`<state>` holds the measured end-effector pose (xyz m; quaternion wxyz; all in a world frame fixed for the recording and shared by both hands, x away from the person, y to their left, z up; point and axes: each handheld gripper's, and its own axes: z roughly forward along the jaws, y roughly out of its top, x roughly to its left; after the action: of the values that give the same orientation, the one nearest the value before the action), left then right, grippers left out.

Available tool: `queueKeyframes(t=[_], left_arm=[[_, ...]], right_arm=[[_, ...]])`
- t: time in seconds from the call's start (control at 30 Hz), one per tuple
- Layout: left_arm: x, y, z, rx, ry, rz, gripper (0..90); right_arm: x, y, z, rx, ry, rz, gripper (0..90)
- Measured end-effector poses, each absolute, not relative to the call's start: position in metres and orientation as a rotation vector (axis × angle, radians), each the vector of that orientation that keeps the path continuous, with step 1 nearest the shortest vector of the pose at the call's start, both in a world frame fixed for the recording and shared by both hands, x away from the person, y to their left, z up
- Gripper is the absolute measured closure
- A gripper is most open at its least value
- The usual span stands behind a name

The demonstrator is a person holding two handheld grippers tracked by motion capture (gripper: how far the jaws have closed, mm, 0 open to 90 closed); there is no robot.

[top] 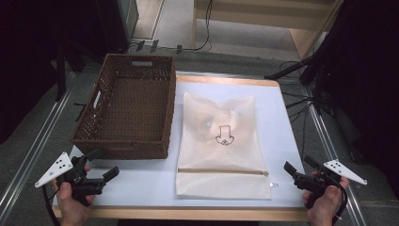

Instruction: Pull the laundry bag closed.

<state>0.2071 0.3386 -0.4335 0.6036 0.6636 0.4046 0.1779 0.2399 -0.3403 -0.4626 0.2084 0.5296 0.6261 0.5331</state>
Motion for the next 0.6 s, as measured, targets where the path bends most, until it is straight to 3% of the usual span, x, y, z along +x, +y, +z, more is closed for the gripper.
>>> queueKeyframes(t=[0.6], left_arm=[[0.205, 0.351, -0.432, 1.52, 0.95, 0.428, 0.0]], right_arm=[[0.238, -0.343, -0.463, 1.493, 1.745, 1.476, 0.0]])
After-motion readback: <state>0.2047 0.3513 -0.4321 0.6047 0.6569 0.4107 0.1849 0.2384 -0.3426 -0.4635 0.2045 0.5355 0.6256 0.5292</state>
